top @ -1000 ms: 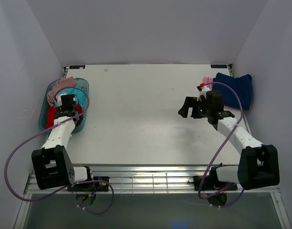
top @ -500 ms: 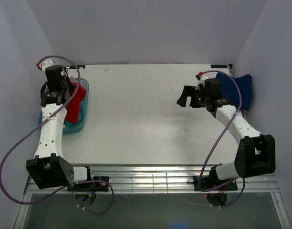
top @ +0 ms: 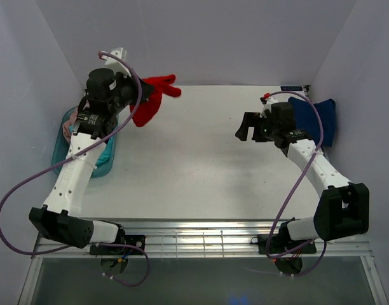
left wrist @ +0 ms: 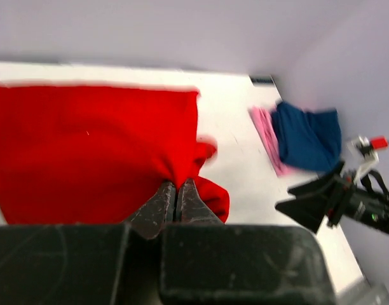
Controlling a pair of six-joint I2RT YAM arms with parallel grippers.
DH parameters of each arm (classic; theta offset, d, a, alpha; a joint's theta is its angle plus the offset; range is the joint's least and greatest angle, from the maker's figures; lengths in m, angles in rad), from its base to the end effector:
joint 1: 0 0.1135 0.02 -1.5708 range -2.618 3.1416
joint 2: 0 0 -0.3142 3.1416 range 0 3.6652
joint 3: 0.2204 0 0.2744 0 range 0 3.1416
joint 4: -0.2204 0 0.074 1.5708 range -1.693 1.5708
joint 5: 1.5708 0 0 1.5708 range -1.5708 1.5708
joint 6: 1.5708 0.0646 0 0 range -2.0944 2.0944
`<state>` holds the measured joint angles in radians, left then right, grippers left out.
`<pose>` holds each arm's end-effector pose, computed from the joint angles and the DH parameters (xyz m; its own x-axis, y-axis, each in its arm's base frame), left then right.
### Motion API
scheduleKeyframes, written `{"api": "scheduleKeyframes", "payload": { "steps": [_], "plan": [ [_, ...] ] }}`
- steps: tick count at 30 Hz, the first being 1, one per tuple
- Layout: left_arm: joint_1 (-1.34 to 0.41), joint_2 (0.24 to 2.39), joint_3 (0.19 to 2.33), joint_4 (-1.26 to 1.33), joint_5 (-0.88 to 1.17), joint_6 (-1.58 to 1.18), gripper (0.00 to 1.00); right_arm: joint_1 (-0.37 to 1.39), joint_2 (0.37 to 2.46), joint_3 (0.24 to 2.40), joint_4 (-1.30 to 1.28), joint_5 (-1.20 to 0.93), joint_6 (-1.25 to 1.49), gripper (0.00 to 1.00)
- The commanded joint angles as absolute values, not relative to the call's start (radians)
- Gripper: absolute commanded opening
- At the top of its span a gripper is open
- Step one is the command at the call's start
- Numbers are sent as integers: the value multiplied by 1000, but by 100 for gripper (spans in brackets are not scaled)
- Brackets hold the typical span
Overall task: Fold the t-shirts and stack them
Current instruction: Move the tshirt to the center of the board
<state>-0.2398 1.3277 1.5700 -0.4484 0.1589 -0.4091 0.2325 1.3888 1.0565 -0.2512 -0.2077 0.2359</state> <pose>0.3131 -0.0871 0.5127 -0.3355 -0.3223 -0.8852 0.2741 0.8656 -0.4191 0.3378 0.0937 0.3163 -0.6131 0.0899 -0.7849 -0.2567 0.9169 0.3055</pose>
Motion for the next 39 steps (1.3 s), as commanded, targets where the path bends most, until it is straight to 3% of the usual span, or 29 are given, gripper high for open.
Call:
{"api": "scheduleKeyframes", "payload": {
  "steps": [1, 10, 14, 17, 18, 19, 21, 27, 32, 39],
  "plan": [
    [-316, 1386, 1539, -393, 382, -396, 0, 242, 1306, 1022, -276, -172, 239, 99],
    [-462, 1448, 1505, -164, 636, -506, 0, 241, 1085, 911, -342, -114, 216, 98],
    [-463, 1399, 1319, -184, 545, -517, 0, 242, 1016, 861, -359, -107, 215, 97],
    [-463, 1358, 1197, -288, 273, -505, 29, 242, 977, 812, -347, -132, 219, 97],
    [-465, 1351, 1119, -316, 190, -534, 61, 242, 970, 798, -341, -143, 219, 97],
    [-463, 1351, 1086, -363, 114, -551, 72, 242, 963, 770, -321, -155, 221, 97],
    [-463, 1353, 1002, -390, -53, -615, 79, 244, 965, 747, -298, -195, 222, 97],
    [-466, 1270, 870, -402, -273, -733, 83, 285, 1003, 698, -183, -320, 236, 98],
    [-482, 1238, 833, -354, -216, -733, 79, 409, 1081, 699, -107, -336, 252, 100],
    [-589, 1233, 773, -212, -130, -732, 75, 537, 1238, 683, 38, -233, 316, 89]
  ]
}}
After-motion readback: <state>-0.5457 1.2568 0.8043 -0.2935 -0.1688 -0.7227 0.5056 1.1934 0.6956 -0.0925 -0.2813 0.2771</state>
